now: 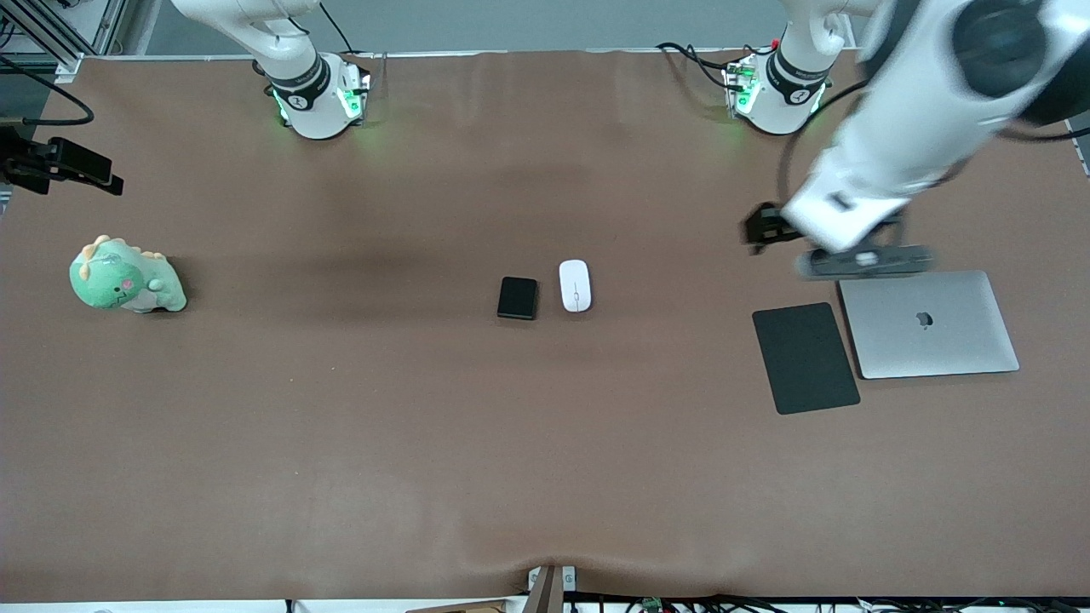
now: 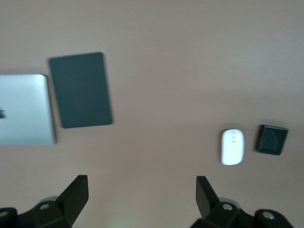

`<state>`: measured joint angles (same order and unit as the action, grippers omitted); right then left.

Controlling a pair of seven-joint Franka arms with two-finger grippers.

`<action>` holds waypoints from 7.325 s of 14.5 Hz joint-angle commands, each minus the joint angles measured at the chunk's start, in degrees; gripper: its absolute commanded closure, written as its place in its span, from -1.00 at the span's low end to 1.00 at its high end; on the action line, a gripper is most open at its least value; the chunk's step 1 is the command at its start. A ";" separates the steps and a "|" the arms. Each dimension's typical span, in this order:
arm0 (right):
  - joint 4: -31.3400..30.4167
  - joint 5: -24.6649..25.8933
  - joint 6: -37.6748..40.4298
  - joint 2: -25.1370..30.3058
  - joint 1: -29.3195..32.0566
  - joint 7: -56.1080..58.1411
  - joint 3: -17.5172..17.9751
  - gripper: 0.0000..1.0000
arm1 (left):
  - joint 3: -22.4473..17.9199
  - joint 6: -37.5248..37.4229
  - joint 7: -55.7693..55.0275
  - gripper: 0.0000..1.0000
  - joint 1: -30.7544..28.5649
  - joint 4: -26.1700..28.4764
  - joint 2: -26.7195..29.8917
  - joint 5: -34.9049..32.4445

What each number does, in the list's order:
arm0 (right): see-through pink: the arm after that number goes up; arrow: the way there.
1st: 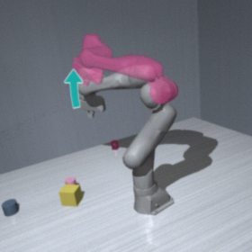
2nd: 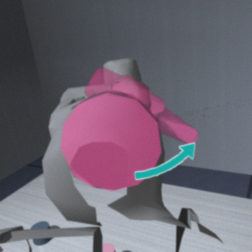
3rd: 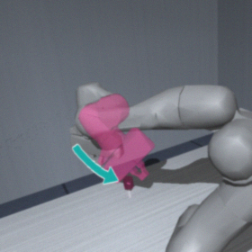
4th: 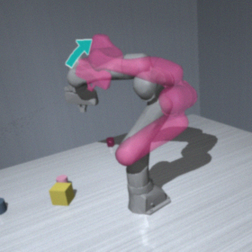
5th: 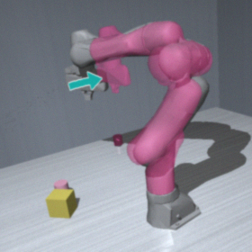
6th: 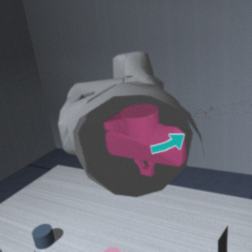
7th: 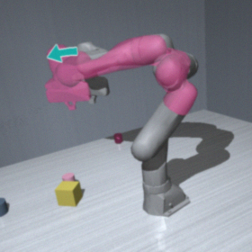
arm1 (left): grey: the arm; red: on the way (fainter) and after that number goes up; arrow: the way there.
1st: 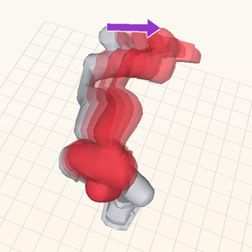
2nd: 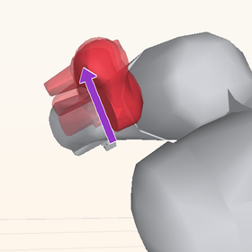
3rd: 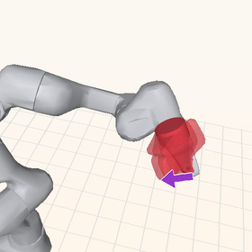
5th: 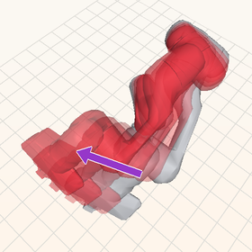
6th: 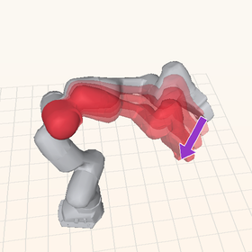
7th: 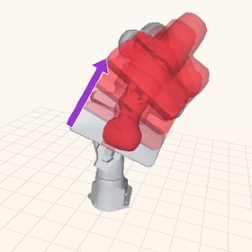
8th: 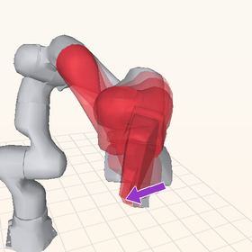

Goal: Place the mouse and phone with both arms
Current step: 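Move the left gripper over the white mouse, then grasp the white mouse with the left gripper while the right gripper reaches out, then carry the mouse to the pad while the right gripper reaches the phone, then lower the mouse onto the pad while the right gripper grasps the phone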

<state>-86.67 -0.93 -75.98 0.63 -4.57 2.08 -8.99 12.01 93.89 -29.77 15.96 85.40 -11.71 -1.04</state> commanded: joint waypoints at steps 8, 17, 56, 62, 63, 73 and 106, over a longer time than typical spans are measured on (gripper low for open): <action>1.24 0.76 2.76 -3.09 -0.09 0.65 -0.15 -1.00 | 0.03 22.72 -30.49 -1.00 20.16 5.64 -16.31 -4.49; 0.98 0.84 5.32 -6.07 0.35 0.56 -0.15 -1.00 | 0.03 37.76 -38.96 -1.00 21.84 15.06 -23.35 -12.49; -14.31 -11.11 -24.03 -13.72 -20.65 -18.07 1.34 -1.00 | 0.30 34.60 5.58 0.93 -12.07 23.13 -12.98 -12.76; -14.49 -11.20 -28.78 -16.09 -26.54 -25.10 1.34 -1.00 | 0.21 44.00 16.05 0.89 -20.61 25.34 -17.64 -12.76; -14.49 -11.20 -29.83 -17.23 -28.02 -26.85 1.34 -1.00 | 0.21 44.62 16.24 0.88 -20.96 25.16 -18.51 -12.67; -14.58 -15.84 -43.71 -26.10 -36.29 -35.39 1.34 -1.00 | -0.32 45.16 16.33 0.40 -21.32 25.43 -20.72 -12.67; -14.40 -18.93 -64.47 -40.70 -45.44 -42.07 1.34 -1.00 | 4.96 5.44 15.36 -1.00 -22.73 0.91 5.73 -6.08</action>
<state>-101.61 -18.52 -140.06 -39.63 -49.21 -39.50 -7.10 16.61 100.75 -13.65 -6.53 85.55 -8.26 -8.54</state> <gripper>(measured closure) 0.000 0.000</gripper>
